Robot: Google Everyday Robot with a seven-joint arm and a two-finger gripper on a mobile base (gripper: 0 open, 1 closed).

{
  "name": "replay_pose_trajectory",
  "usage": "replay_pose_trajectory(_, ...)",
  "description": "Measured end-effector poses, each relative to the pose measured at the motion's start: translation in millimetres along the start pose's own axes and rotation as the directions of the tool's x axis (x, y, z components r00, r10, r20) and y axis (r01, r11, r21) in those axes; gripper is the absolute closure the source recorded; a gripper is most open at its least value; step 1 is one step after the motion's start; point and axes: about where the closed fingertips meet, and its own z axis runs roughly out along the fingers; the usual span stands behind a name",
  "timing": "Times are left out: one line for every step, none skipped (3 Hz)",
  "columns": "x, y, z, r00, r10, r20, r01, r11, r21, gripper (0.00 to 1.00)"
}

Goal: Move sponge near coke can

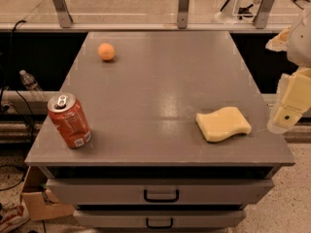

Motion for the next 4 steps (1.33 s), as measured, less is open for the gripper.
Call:
replay_pose_trajectory(0.0, 0.0, 0.0, 1.000, 0.000, 0.000, 0.000, 1.0000, 0.000, 0.00)
replay_pose_trajectory(-2.0, -5.0, 6.7, 1.000, -0.025, 0.010, 0.025, 0.9995, -0.021, 0.00)
replay_pose_trajectory(-11.7, -10.9, 29.6, 0.992, -0.116, 0.039, 0.119, 0.9886, -0.092, 0.00)
replay_pose_trajectory(-17.4, -15.7, 59.4, 0.976, -0.204, 0.080, 0.215, 0.9613, -0.172, 0.00)
